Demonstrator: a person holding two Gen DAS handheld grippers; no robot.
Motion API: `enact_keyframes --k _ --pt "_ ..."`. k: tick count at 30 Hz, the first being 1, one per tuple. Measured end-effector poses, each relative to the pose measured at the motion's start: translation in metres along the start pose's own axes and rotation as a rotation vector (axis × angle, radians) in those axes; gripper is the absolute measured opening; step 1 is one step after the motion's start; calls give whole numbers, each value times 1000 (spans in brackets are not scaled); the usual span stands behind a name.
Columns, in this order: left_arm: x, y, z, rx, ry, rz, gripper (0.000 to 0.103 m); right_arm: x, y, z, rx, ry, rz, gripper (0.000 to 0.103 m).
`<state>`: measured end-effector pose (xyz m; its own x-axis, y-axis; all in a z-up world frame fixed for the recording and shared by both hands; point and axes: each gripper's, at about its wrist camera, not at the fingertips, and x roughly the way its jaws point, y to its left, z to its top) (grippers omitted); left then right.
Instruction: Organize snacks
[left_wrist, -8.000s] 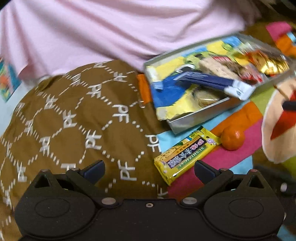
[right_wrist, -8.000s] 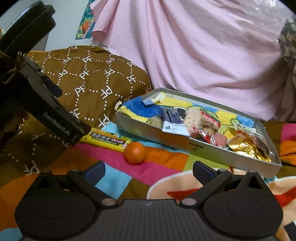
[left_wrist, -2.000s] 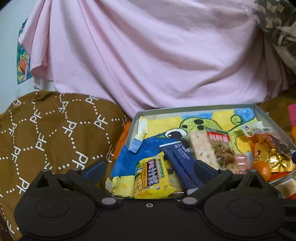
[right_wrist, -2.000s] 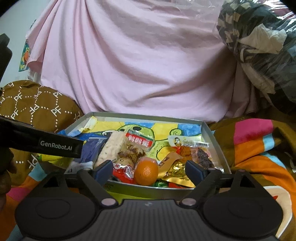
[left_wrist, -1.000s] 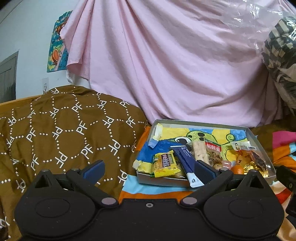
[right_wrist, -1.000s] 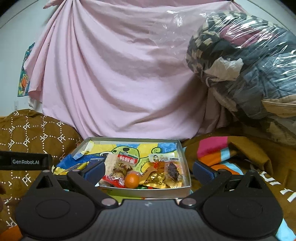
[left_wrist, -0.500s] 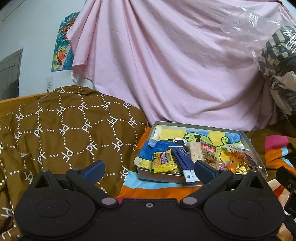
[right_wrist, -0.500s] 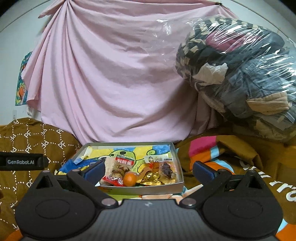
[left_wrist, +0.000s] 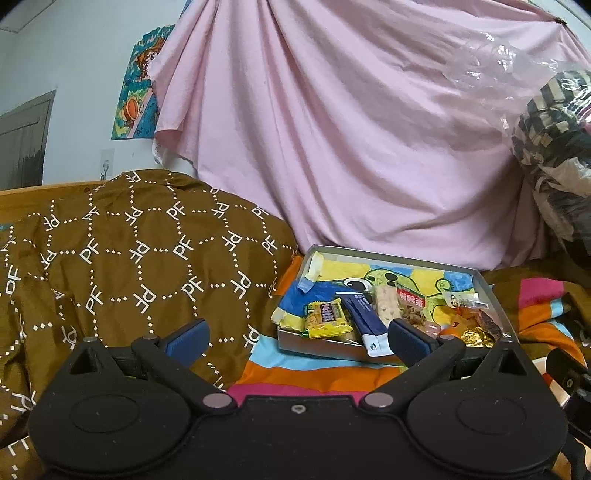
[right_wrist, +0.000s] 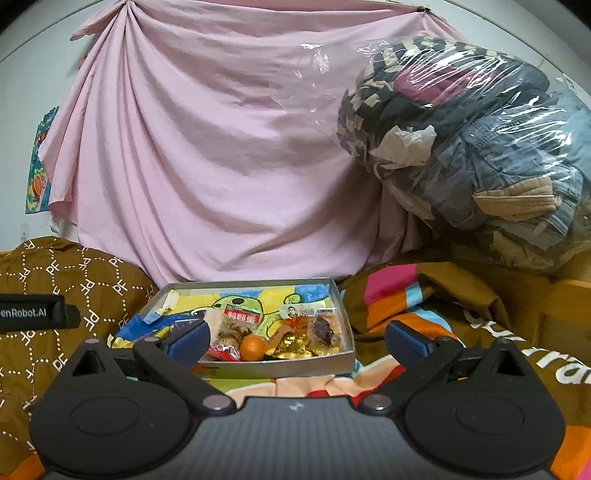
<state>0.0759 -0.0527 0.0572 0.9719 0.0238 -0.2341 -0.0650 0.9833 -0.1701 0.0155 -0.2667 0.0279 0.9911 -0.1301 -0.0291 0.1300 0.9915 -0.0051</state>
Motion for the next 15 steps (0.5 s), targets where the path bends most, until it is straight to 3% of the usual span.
enact_keyframes --k 15 --pt "-24 21 -20 -8 41 22 102 -21 1 -8 61 60 23 103"
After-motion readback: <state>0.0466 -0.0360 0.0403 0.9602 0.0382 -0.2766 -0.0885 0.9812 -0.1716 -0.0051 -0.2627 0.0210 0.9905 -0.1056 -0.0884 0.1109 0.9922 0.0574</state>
